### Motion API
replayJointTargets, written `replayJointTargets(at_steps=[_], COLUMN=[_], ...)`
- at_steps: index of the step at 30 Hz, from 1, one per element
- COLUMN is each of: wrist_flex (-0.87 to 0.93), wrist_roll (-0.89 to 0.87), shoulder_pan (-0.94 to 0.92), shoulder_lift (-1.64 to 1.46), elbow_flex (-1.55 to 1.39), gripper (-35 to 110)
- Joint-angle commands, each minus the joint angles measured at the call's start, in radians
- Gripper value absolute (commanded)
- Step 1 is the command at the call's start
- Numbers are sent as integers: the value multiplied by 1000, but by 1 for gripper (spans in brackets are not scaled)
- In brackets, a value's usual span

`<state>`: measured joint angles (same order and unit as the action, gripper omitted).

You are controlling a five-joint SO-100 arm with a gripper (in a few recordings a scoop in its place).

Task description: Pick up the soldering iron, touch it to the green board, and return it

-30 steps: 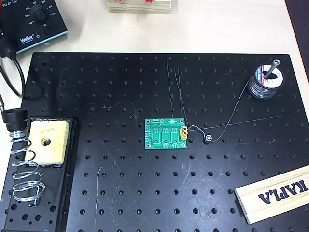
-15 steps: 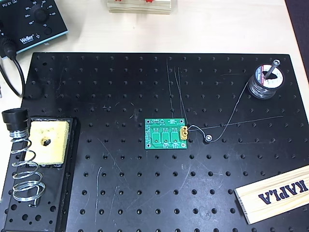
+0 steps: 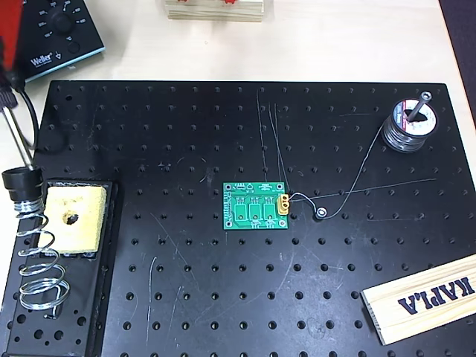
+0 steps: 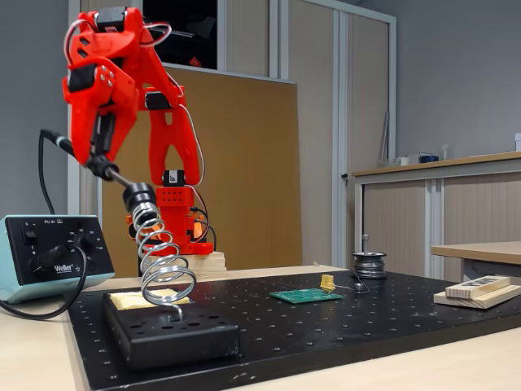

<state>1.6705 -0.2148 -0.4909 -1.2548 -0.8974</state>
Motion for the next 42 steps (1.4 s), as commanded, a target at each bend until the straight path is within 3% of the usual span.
replayJointTargets(at_steps=[1,19,28,36,42], wrist_flex=[6,86,97,37,18], wrist_roll=[-28,-144,-193,137,167], shoulder_pan=[29,216,221,232,258], shoulder_lift=[25,219,127,181,199], elbow_flex=[84,339,204,276,356], gripper=[0,0,0,0,0])
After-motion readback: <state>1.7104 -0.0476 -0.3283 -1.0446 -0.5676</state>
